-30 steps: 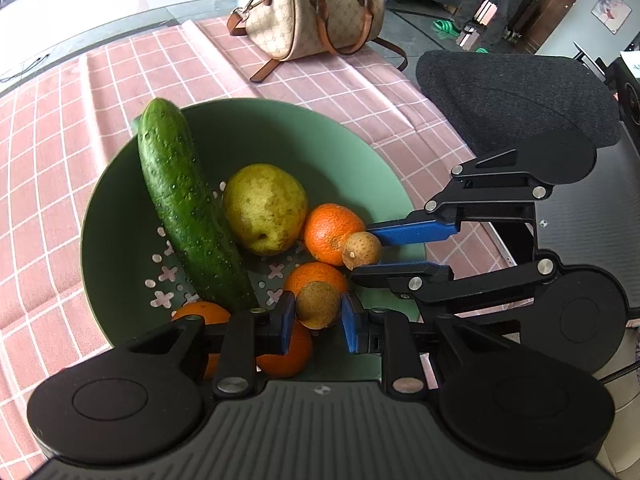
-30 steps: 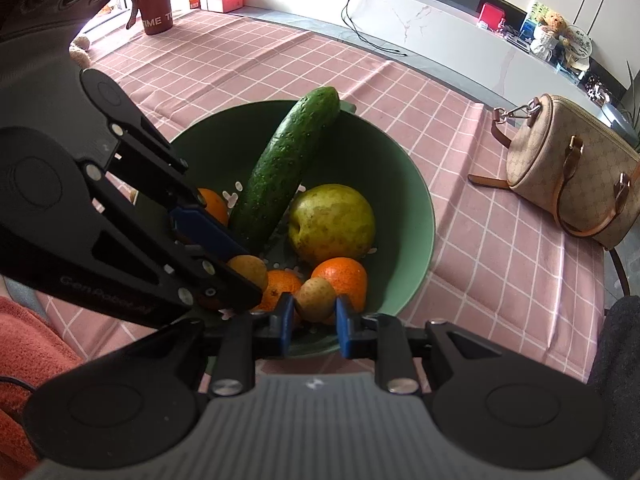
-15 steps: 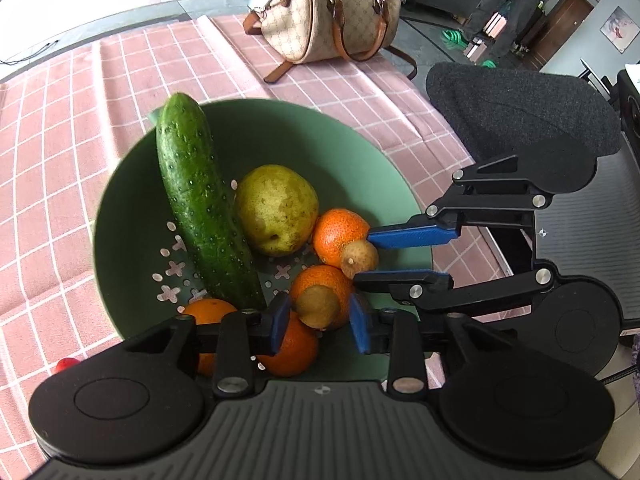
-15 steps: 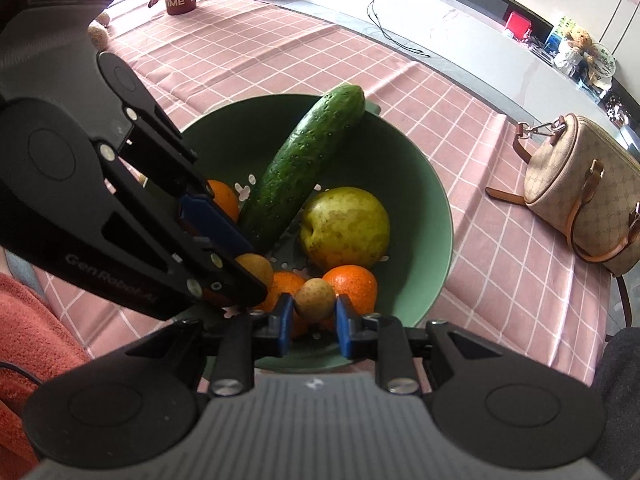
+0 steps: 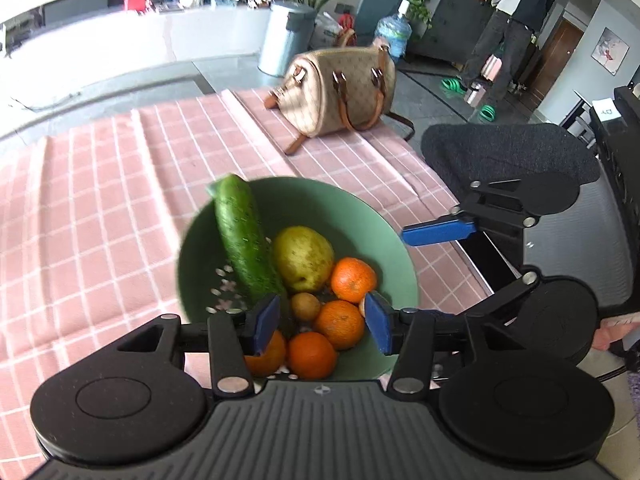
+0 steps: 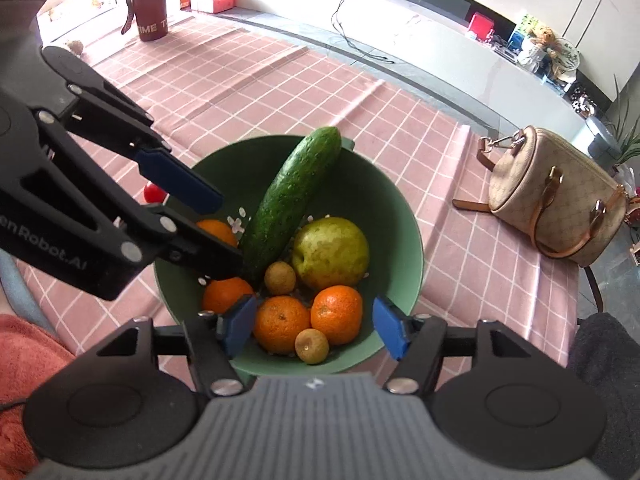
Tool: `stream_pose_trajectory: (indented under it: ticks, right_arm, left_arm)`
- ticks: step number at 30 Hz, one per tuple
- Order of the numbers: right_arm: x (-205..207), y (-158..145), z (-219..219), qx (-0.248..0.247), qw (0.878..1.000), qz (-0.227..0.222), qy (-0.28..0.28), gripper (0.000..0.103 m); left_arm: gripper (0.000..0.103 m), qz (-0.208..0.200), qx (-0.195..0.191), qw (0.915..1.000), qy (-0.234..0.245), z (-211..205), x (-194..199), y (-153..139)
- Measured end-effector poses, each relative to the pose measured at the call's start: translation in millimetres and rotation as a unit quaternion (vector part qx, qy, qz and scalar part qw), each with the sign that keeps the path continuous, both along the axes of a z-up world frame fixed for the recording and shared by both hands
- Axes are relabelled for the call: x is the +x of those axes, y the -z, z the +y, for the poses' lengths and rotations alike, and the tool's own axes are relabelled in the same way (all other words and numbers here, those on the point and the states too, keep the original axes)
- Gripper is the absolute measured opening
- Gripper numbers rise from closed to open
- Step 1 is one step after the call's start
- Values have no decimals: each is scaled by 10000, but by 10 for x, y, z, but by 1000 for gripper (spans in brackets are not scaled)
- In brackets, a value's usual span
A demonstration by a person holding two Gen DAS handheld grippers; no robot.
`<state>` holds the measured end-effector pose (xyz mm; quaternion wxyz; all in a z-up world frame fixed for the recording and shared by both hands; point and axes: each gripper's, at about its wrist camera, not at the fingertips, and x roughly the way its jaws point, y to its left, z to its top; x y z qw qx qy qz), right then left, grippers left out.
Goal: Organize fruits
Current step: 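Lift both grippers away toward the cherry tomato and last kiwi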
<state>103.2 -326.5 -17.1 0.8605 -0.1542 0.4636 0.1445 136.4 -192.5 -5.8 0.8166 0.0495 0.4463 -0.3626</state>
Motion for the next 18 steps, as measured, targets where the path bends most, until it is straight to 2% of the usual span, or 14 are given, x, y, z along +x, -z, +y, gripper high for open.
stream_pose_trajectory:
  ticks: [6, 12, 15, 18]
  right_arm:
    - [-91, -205, 188, 355, 9958, -289, 791, 69]
    - [-234, -214, 522, 1016, 9785, -464, 1736, 69]
    - [-330, -172, 740, 1299, 9695, -592, 1994, 69]
    - [-427, -106, 983, 1511, 9603, -736, 2226, 68]
  left_arm:
    - [58, -666, 225, 9973, -222, 340, -191, -183]
    - [58, -1204, 634, 9894, -509, 774, -350, -247]
    - [58, -1302, 741, 9858, -754, 974, -372, -199]
    - [58, -1208, 596, 9864, -947, 1202, -377, -116]
